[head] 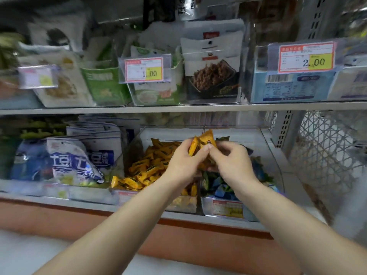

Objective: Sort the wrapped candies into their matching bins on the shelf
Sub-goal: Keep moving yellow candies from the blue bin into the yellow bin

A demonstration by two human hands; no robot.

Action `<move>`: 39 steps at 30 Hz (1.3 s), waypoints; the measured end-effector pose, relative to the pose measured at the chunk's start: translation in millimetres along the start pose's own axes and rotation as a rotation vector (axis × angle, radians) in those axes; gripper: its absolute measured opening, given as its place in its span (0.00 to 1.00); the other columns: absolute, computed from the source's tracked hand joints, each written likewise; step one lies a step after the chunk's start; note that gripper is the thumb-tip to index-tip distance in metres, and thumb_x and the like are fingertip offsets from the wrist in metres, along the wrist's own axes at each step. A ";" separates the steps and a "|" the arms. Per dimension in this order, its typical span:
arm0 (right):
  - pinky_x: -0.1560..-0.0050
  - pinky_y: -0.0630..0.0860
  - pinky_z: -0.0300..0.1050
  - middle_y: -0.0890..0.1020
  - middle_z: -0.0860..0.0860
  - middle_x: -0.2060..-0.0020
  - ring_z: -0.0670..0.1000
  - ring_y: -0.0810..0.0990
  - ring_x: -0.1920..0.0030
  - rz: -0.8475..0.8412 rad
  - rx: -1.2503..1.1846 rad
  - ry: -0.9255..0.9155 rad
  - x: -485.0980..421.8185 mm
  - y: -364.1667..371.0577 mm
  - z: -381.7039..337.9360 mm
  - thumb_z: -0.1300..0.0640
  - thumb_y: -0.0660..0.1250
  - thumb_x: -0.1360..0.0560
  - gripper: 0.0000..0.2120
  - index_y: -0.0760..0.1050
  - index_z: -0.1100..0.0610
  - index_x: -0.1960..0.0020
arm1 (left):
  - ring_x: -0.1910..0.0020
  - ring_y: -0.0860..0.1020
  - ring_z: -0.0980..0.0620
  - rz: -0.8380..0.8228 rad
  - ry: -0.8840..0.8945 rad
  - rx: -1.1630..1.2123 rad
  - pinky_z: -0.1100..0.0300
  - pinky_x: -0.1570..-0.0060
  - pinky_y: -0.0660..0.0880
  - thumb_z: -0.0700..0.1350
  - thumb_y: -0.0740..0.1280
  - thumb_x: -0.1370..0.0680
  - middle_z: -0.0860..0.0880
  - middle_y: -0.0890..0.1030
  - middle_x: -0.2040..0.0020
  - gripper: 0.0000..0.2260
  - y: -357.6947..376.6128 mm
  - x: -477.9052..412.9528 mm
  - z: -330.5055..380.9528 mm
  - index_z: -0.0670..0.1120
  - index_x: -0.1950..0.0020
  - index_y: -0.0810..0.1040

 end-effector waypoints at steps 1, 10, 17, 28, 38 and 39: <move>0.61 0.82 0.44 0.86 0.47 0.60 0.46 0.85 0.60 -0.023 0.022 -0.012 0.2 9.5 -2.9 0.49 0.66 0.21 0.09 0.83 0.52 0.49 | 0.55 0.84 0.49 0.021 0.005 -0.025 0.60 0.64 0.76 0.55 0.68 0.21 0.48 0.85 0.53 0.10 -11.5 -1.0 -0.5 0.51 0.44 0.79; 0.53 0.73 0.38 0.83 0.45 0.47 0.47 0.80 0.48 -0.194 0.478 -0.182 -54.4 85.2 -12.9 0.50 0.65 0.21 0.11 0.80 0.46 0.41 | 0.50 0.81 0.53 0.268 0.060 -0.373 0.73 0.60 0.74 0.49 0.68 0.21 0.56 0.81 0.50 0.09 -99.7 -37.0 -8.8 0.55 0.41 0.74; 0.43 0.67 0.41 0.74 0.50 0.31 0.52 0.73 0.35 -0.332 0.810 -0.232 -55.1 93.3 -0.8 0.44 0.63 0.21 0.19 0.75 0.49 0.33 | 0.21 0.50 0.39 0.096 -0.088 -1.011 0.43 0.25 0.57 0.55 0.63 0.19 0.47 0.47 0.18 0.33 -115.9 -49.3 -35.7 0.55 0.19 0.50; 0.44 0.77 0.46 0.84 0.44 0.48 0.46 0.81 0.48 -0.100 0.721 -0.179 -21.1 -53.7 -5.4 0.52 0.68 0.23 0.10 0.82 0.49 0.44 | 0.39 0.76 0.54 -0.074 0.278 -0.926 0.57 0.41 0.75 0.54 0.67 0.22 0.52 0.80 0.38 0.20 -21.9 5.4 -11.4 0.51 0.32 0.74; 0.31 0.66 0.54 0.70 0.40 0.28 0.47 0.64 0.28 -0.601 0.998 -0.326 4.5 7.1 28.6 0.35 0.57 0.25 0.24 0.69 0.36 0.30 | 0.42 0.78 0.51 -0.040 0.177 -0.837 0.63 0.47 0.73 0.52 0.68 0.22 0.50 0.81 0.40 0.21 -9.0 6.3 -38.0 0.49 0.31 0.72; 0.30 0.64 0.55 0.66 0.41 0.26 0.49 0.60 0.26 -0.627 1.030 -0.321 -0.1 14.1 33.2 0.32 0.57 0.27 0.24 0.68 0.34 0.32 | 0.42 0.78 0.51 -0.041 0.178 -0.825 0.61 0.46 0.74 0.52 0.68 0.22 0.50 0.80 0.40 0.21 -9.6 7.2 -38.3 0.49 0.31 0.72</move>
Point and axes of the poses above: each hand's wrist, its own x-axis away from the middle knuckle, its own y-axis out of the palm, z = x × y, the point moved 9 cm from there along -x, towards the middle knuckle
